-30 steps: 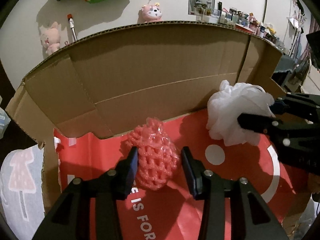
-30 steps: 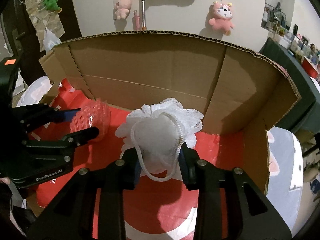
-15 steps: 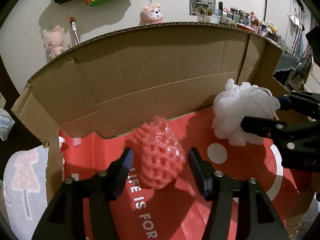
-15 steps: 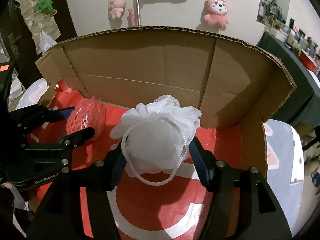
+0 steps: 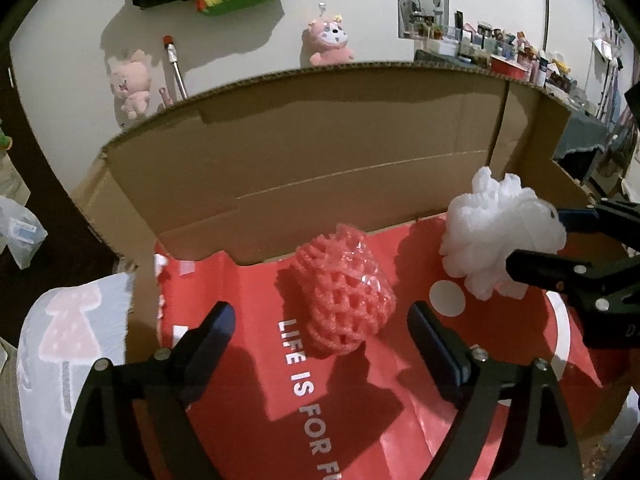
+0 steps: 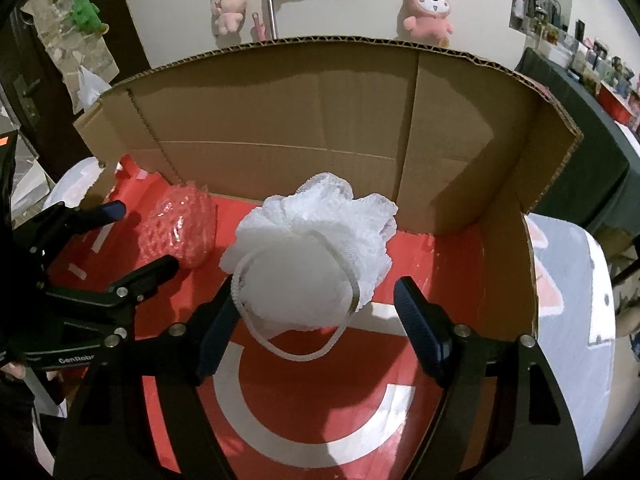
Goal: Organize soft objects
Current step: 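Withdraw both grippers from the box back toward the remaining items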
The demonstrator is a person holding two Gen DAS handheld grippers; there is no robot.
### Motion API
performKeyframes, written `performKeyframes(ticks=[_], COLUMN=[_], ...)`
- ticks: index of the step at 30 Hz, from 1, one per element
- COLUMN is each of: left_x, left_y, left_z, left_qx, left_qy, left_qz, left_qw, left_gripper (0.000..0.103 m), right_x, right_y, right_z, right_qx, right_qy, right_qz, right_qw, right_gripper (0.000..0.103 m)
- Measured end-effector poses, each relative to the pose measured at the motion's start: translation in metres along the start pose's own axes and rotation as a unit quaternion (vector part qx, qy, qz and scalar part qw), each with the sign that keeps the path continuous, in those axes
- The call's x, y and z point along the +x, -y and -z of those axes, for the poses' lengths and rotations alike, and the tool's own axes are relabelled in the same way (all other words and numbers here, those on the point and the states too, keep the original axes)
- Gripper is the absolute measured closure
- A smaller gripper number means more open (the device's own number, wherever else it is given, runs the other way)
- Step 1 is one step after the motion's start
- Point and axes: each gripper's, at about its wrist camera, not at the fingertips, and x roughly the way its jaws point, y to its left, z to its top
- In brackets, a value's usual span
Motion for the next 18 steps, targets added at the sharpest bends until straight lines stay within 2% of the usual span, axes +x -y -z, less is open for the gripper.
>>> performKeyframes(ticks=[6,10,18], left_x=[-0.031,-0.065,-0.136], left_y=[0.0,0.003,0.016], left_z=[0.006,0.013,0.034], left_qx=[0.004,0.001,-0.021], left_qy=[0.025,0.057,0.123], left_qz=[-0.004,-0.007,0.02], left_qw=[0.9997,0.9984,0.992], left_gripper=[0.008,0.004,0.0], right_x=[-0.019,-0.041,-0.113], right_y=[-0.004,-0.011,-0.022], right_z=[0.002,0.006,0.039], right_qx=[0.004,0.003,-0.003], right_qy=[0.008,0.022,0.088], right_qz=[-0.003,-0.005,-0.015], right_qw=[1.0,1.0,0.996], right_gripper=[0.024,0.024,0.023])
